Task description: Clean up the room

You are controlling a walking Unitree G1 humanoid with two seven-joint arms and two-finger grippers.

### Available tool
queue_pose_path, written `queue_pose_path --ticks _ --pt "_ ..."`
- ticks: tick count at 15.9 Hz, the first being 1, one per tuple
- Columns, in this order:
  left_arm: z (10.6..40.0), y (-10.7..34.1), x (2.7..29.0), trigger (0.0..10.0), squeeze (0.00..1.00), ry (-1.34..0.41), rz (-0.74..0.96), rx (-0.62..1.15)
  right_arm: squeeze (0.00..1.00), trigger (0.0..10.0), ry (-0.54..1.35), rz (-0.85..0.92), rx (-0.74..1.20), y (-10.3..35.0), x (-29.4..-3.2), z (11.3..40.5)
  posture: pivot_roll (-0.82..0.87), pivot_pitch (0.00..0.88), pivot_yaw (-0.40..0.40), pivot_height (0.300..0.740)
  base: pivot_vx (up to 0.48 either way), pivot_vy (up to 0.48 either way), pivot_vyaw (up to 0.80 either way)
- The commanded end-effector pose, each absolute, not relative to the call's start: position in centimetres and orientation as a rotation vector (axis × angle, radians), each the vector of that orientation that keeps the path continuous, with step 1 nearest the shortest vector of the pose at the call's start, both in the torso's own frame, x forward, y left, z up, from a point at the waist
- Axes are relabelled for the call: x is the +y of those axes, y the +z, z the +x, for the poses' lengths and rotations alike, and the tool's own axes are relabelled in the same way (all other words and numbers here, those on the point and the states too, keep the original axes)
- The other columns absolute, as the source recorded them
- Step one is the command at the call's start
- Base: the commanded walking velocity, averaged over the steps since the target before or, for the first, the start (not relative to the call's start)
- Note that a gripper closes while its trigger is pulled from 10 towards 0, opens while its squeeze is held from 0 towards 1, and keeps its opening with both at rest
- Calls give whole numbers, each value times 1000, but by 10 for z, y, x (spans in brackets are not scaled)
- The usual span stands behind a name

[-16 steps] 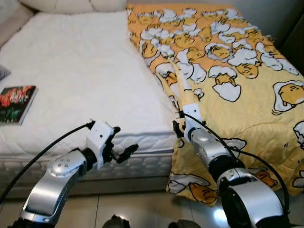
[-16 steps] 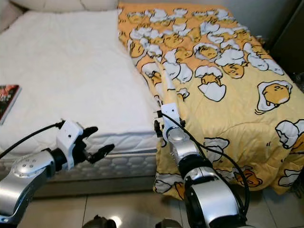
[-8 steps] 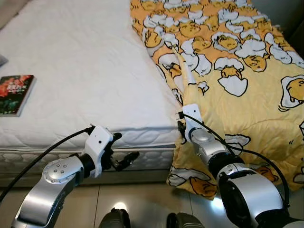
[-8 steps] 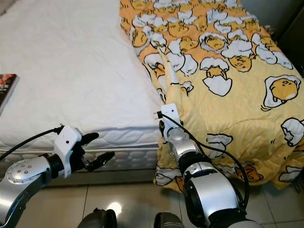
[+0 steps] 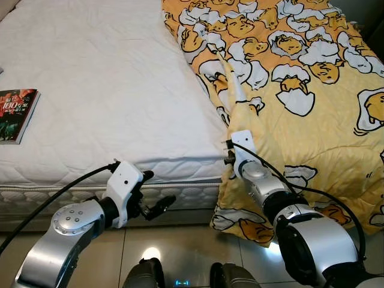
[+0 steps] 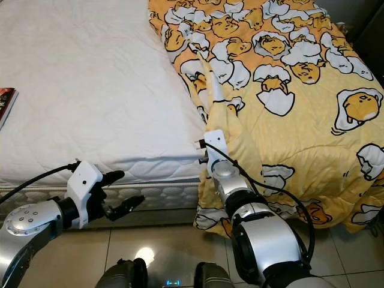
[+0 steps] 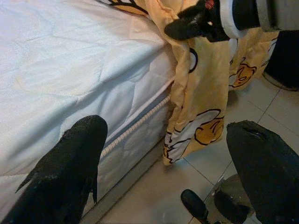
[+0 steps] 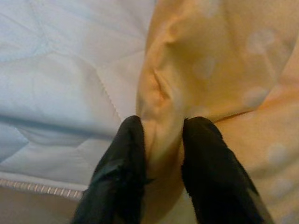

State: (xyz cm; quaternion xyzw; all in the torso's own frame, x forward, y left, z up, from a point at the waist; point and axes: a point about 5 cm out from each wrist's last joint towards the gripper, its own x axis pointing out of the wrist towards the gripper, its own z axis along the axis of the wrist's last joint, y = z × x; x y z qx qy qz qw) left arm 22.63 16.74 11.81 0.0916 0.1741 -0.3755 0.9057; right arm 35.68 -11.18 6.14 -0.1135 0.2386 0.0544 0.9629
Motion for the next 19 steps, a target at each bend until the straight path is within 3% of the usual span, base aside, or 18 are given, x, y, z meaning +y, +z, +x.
queue_pose_path --ticks 1,8,13,15,19 --pt "224 119 164 10000 106 -793 197 360 0 0 104 -218 492 59 -113 355 6 182 -25 740 0 0 0" --pt "217 124 152 10000 110 -970 178 394 0 0 102 -186 486 59 -117 355 -9 164 -13 740 0 0 0" --pt "222 125 161 10000 110 -943 189 398 0 0 200 -107 449 62 -106 356 -23 140 -23 740 0 0 0" --pt "225 124 166 10000 110 -917 195 394 0 0 264 -89 434 63 -99 354 -32 128 -27 740 0 0 0" --pt "223 124 169 10000 106 -904 194 391 0 0 577 -42 443 58 -69 341 -30 110 -39 740 0 0 0"
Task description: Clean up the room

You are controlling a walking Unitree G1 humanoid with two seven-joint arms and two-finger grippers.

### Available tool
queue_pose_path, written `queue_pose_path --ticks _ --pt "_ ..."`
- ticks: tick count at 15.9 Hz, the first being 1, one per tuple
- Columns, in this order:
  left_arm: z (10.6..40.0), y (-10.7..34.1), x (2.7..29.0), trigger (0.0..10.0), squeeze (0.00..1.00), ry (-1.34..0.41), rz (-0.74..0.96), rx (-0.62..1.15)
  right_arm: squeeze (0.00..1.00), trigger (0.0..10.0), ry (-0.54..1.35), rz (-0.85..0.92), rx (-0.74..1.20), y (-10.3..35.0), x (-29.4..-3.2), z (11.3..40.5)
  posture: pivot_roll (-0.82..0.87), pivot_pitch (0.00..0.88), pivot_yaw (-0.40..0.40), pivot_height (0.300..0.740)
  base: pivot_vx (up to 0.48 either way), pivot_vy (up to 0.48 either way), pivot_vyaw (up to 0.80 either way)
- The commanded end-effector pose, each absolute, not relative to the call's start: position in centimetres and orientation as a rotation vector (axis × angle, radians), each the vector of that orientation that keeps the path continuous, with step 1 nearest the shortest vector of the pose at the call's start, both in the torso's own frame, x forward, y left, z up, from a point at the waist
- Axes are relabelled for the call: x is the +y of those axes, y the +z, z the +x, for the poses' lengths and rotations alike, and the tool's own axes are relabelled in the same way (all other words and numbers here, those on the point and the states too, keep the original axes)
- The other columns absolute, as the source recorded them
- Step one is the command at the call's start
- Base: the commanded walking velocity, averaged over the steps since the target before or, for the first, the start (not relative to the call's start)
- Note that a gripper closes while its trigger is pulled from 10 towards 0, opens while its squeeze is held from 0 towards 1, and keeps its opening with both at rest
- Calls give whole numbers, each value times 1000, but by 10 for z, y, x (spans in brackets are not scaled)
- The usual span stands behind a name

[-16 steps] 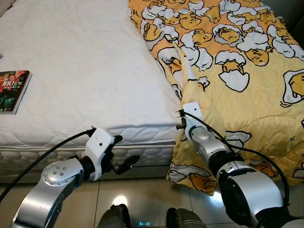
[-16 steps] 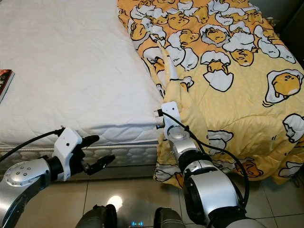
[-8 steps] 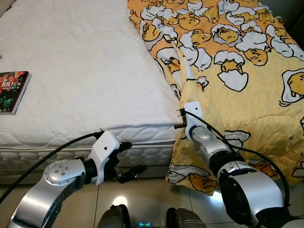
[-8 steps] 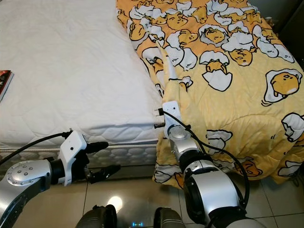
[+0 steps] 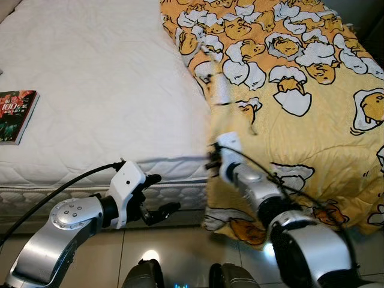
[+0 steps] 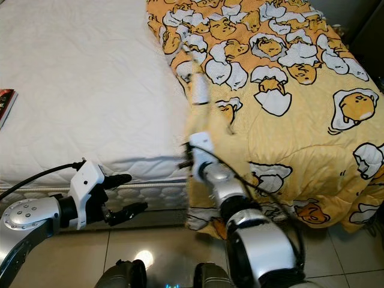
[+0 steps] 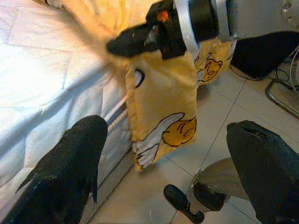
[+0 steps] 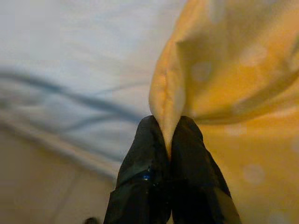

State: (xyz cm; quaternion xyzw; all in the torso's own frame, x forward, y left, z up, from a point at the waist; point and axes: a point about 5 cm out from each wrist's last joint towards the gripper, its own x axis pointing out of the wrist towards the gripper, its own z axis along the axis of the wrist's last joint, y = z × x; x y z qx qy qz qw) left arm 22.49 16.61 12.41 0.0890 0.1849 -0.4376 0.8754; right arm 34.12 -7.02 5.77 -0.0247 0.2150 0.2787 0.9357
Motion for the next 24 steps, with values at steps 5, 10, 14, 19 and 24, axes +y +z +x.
queue_pose_path --ticks 5,10,14,19,24 --pt "218 121 170 10000 106 -906 190 398 0 0 868 62 434 56 -49 319 -34 97 -35 740 0 0 0" --pt "223 121 174 10000 106 -894 223 390 0 0 960 199 383 70 -17 309 -32 97 -34 740 0 0 0" --pt "221 119 174 10000 106 -893 232 393 0 10000 976 132 418 65 -8 300 -29 98 -38 740 0 0 0" --pt "223 117 173 10000 98 -888 236 397 1000 10000 971 84 493 51 -16 290 -36 92 -33 740 0 0 0" --pt "241 125 177 10000 102 -708 195 288 1000 10000 836 157 297 84 -55 289 -78 55 -34 740 0 0 0"
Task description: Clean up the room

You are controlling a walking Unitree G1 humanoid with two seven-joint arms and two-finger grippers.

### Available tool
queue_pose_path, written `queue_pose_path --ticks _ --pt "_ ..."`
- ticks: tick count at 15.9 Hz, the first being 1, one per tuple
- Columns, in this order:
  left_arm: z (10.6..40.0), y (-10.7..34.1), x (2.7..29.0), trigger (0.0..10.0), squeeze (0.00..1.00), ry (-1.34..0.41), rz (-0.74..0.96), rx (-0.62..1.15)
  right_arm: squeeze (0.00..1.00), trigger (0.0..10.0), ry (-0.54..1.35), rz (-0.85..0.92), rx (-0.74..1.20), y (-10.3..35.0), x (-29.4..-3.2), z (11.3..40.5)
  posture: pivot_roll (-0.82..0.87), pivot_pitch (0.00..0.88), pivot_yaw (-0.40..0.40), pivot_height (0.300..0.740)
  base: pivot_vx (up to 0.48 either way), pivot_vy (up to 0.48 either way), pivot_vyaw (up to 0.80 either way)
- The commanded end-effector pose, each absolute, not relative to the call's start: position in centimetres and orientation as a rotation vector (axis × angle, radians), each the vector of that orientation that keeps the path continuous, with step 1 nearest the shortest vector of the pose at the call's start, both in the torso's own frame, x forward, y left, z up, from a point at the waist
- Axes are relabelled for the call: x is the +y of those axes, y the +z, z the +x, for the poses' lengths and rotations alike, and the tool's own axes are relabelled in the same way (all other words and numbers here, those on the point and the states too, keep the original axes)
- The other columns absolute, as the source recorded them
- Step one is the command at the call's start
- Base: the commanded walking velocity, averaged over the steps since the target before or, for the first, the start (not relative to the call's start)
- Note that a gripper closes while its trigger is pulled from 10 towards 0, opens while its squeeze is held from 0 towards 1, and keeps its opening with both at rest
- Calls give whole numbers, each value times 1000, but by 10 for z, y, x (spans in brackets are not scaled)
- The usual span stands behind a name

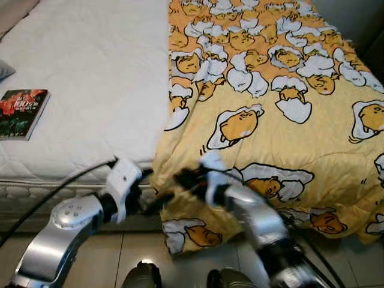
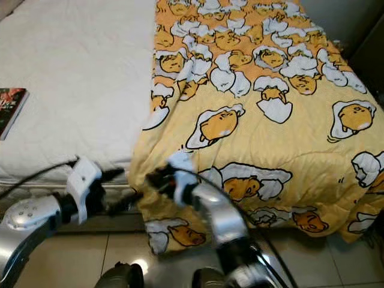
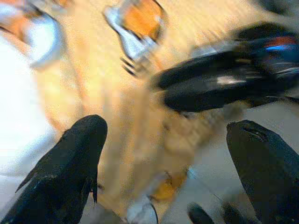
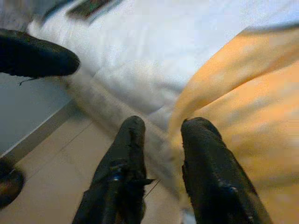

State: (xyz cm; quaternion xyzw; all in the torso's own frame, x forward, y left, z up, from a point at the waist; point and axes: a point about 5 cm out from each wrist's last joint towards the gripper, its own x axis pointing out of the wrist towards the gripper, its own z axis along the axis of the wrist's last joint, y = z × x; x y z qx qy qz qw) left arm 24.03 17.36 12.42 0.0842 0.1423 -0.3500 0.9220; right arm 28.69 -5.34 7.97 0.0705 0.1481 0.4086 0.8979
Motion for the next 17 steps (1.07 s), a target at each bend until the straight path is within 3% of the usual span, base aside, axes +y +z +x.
queue_pose_path --ticks 1,3,5,9,17 --pt "247 128 178 10000 94 -639 173 252 1000 10000 769 165 246 92 -69 290 -83 50 -35 740 0 0 0" --pt "255 134 179 10000 90 -528 156 171 1000 10000 669 175 214 98 -88 288 -100 36 -31 740 0 0 0" --pt "260 140 168 10000 0 -414 88 95 1000 10000 444 193 198 97 -118 278 -118 15 -31 740 0 0 -778" --pt "255 134 162 10000 0 -337 101 92 1000 10000 210 164 168 90 -146 257 -121 0 -41 740 0 0 -778" --pt "250 135 166 10000 0 -310 95 33 1000 10000 134 101 140 92 -159 233 -149 0 -13 740 0 0 -783"
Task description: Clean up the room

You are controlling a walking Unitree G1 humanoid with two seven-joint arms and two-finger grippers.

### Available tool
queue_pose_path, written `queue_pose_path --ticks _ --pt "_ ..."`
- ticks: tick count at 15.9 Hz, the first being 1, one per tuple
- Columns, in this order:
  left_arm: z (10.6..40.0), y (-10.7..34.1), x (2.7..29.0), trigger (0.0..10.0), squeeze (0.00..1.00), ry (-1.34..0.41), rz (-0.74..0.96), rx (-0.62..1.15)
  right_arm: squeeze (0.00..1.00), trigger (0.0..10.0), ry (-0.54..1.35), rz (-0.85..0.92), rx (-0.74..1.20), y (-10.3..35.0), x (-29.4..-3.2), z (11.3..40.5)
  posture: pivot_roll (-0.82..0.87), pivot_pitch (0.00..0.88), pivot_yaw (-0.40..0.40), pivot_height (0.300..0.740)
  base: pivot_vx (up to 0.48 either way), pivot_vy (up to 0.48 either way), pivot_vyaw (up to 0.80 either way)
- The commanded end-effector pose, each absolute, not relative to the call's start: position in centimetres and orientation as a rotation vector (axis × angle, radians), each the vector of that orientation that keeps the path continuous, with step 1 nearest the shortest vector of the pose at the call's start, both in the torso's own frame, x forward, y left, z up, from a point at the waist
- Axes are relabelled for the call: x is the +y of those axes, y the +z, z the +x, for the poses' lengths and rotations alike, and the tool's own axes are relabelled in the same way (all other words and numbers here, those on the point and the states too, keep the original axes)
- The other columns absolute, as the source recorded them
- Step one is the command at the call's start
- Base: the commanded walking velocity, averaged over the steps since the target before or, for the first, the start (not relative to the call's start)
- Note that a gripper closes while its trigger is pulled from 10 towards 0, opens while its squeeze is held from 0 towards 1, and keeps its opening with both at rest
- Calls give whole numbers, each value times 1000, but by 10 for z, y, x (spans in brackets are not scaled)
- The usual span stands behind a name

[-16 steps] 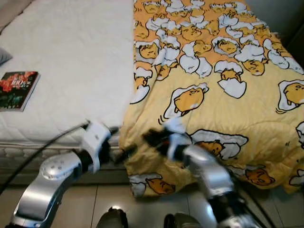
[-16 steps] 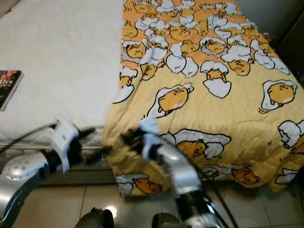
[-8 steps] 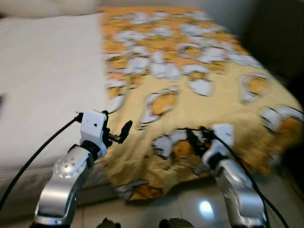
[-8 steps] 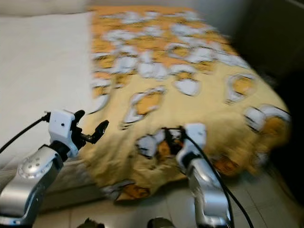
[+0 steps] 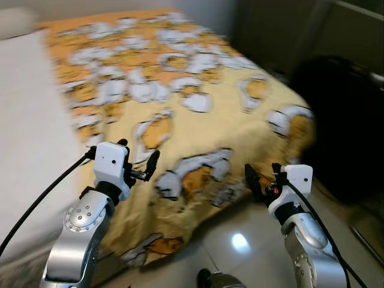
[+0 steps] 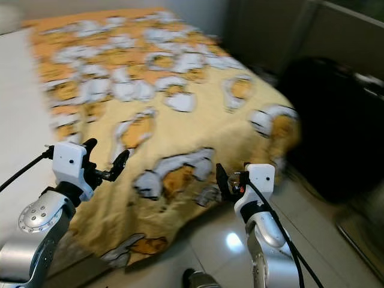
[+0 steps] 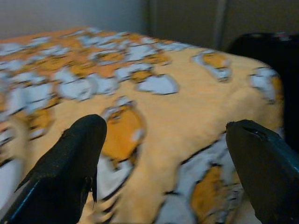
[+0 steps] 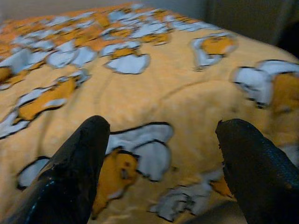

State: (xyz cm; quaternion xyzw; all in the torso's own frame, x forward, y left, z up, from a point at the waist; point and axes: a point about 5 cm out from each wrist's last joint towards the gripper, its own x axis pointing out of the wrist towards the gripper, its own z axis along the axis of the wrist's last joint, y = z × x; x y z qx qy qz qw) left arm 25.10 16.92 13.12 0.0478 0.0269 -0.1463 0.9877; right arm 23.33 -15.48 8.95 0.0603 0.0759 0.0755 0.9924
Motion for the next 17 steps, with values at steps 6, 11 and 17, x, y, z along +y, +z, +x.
queue_pose_path --ticks 6,11,17 --pt "246 132 168 10000 0 -328 84 45 1000 10000 133 85 144 91 -160 225 -148 0 -18 740 133 0 -800" --pt "246 131 167 10000 0 -331 83 52 1000 10000 135 79 149 89 -161 222 -146 0 -23 740 288 0 -800" --pt "249 129 165 10000 0 -333 78 56 1000 10000 106 65 157 84 -168 219 -153 0 -22 740 350 0 -800"
